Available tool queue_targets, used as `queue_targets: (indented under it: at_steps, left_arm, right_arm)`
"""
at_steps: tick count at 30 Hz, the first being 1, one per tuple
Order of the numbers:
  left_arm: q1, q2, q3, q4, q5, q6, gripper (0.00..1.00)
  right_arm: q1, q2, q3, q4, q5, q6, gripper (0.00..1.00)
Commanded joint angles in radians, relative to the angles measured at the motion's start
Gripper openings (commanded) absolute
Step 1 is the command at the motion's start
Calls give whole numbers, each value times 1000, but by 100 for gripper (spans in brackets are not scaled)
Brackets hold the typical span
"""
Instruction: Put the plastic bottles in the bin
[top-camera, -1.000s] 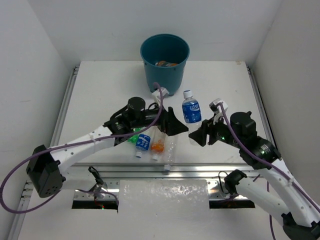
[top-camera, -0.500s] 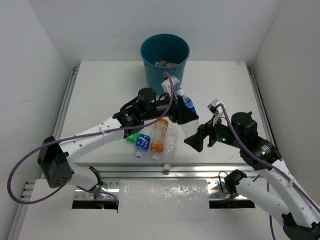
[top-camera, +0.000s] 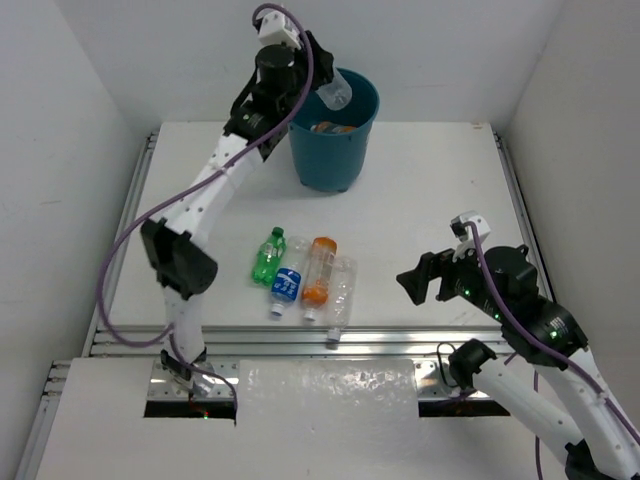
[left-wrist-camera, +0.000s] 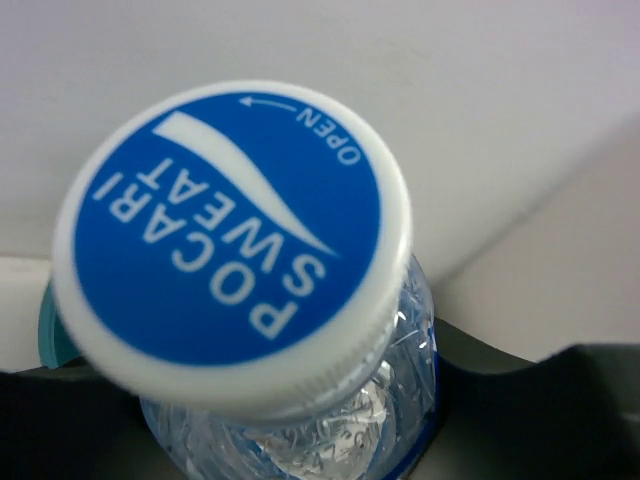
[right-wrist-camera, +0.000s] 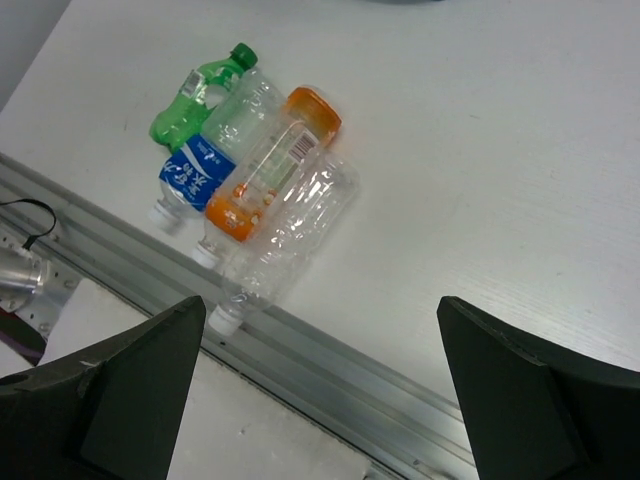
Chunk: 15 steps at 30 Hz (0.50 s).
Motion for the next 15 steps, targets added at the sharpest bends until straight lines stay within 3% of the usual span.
queue_targets:
  at_steps: [1,2,3,5,6,11,15]
  left_arm:
    - [31,164,202,-43,-37,57,43]
    - [57,233,273,-34,31,58,54]
    - [67,258,300,-32,48,54,74]
    - [80,287,314,-12,79,43,86]
    - [93,284,312,-14,102,40,97]
    - [94,153,217,-17,87,58,100]
    - [94,39,211,-113,55,72,100]
  right_arm:
    - [1,-6,23,-18,2,-5,99]
    - [1,-4,17,-20,-24,-5,99]
    - [1,-6,12,-20,-33,-5,99]
    - [3,-4,-3,-21,-46,-12,99]
    - [1,0,-11,-15,-49,-12,99]
    - [3,74,-98,63,-70,64,99]
    - [3,216,-175,228,-106,222,99]
